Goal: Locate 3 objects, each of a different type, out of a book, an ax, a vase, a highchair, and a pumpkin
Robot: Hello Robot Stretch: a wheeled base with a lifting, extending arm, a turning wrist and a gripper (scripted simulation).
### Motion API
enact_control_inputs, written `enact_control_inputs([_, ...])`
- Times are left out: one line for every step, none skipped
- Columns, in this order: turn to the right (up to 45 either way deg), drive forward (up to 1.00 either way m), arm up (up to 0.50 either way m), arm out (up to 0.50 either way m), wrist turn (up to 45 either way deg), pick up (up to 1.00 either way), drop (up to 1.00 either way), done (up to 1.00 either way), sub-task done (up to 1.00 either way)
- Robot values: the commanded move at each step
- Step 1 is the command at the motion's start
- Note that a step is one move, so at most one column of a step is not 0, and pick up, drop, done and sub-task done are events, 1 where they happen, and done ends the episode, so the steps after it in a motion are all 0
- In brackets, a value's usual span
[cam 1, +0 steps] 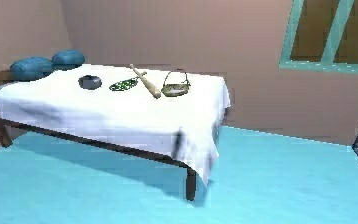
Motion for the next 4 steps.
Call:
enact_control_inputs([-24.0,0.00,0.00,0.00,0.0,0.00,0.00,0.00,0.00])
enact_control_inputs([0.0,0.60,0.00,0.00,0.0,0.00,0.00,0.00,0.00])
enact_control_inputs([-45.0,0.00,0.00,0.00,0.0,0.00,0.00,0.00,0.00])
enact_control_inputs([0.0,0.60,0.00,0.00,0.0,0.00,0.00,0.00,0.00])
